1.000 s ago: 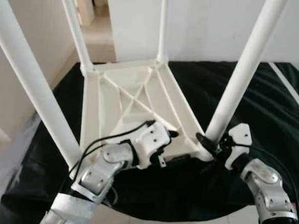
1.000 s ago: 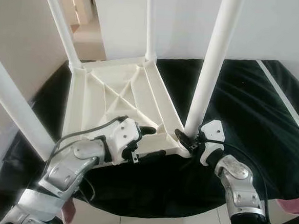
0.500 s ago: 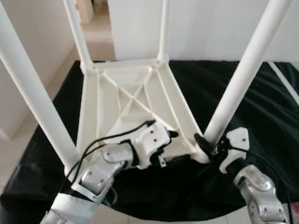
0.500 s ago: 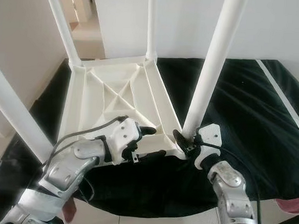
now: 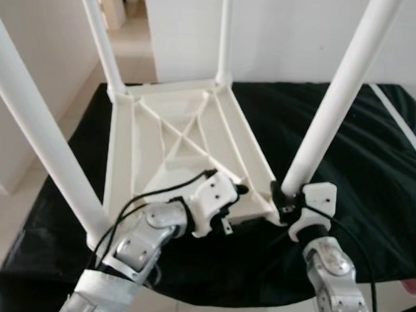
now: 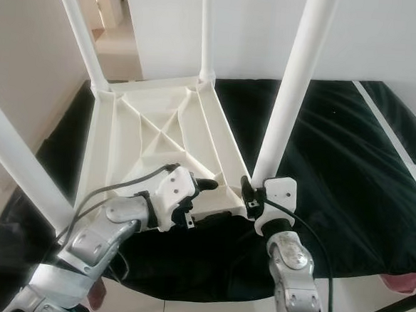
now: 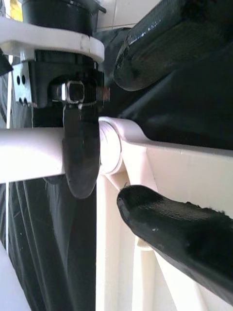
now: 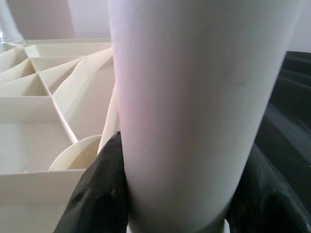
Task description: Building children table
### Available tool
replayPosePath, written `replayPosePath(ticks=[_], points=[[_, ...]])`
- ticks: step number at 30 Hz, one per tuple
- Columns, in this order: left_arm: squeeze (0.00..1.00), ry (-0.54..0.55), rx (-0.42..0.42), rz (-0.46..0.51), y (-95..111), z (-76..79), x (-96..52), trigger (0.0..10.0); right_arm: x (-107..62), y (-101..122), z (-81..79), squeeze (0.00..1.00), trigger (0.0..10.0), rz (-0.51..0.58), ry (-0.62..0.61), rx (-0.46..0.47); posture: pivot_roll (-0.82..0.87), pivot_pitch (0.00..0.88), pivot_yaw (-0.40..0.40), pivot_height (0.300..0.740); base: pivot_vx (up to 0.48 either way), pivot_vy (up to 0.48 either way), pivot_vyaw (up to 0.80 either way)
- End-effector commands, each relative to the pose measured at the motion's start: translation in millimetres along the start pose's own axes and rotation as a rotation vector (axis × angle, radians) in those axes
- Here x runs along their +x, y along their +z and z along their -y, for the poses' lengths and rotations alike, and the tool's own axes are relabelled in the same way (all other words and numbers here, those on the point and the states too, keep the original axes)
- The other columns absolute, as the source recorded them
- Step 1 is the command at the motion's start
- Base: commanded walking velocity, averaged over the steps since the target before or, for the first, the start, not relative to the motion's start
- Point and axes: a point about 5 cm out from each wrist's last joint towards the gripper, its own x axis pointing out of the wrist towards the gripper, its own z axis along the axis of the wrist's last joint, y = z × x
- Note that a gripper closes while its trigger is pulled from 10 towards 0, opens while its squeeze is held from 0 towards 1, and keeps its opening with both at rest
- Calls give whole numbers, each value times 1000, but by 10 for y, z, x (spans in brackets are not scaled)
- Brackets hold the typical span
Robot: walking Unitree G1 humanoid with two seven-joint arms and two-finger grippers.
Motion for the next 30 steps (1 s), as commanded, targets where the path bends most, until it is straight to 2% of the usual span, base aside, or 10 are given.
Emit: replayPosePath(ticks=[1,5,9,15,16,18,19,30], points=[[0,4,6,-10,-21,-20,5,10000,-62,-196,99,0,10000,-114,-157,7,-168,55,74,740,0,0,0],[0,17,6,-9,-25,-38,-7,10000,-86,-200,21,0,10000,-118,-234,23,-168,56,72,740,0,0,0],[0,31,6,-12,-39,-57,-23,10000,-92,-181,-61,0,10000,-105,-227,43,-169,51,75,740,0,0,0],[0,43,15,-5,-19,-96,-8,10000,-49,-126,-47,0,10000,-79,-243,63,-166,43,74,740,0,0,0],[0,45,19,0,-8,-108,0,10000,-27,-87,-25,345,10000,-61,-229,69,-162,40,69,740,0,0,0],[0,45,19,0,-8,-108,0,10000,-27,-87,-25,345,10000,-61,-229,69,-162,40,69,740,0,0,0],[0,47,20,2,-3,-113,2,10000,-18,-69,-17,1000,10000,-53,-211,71,-160,40,66,740,0,0,0],[0,67,24,12,7,-141,-21,10000,-42,106,106,1000,10000,51,-104,78,-140,31,49,740,0,0,0]])
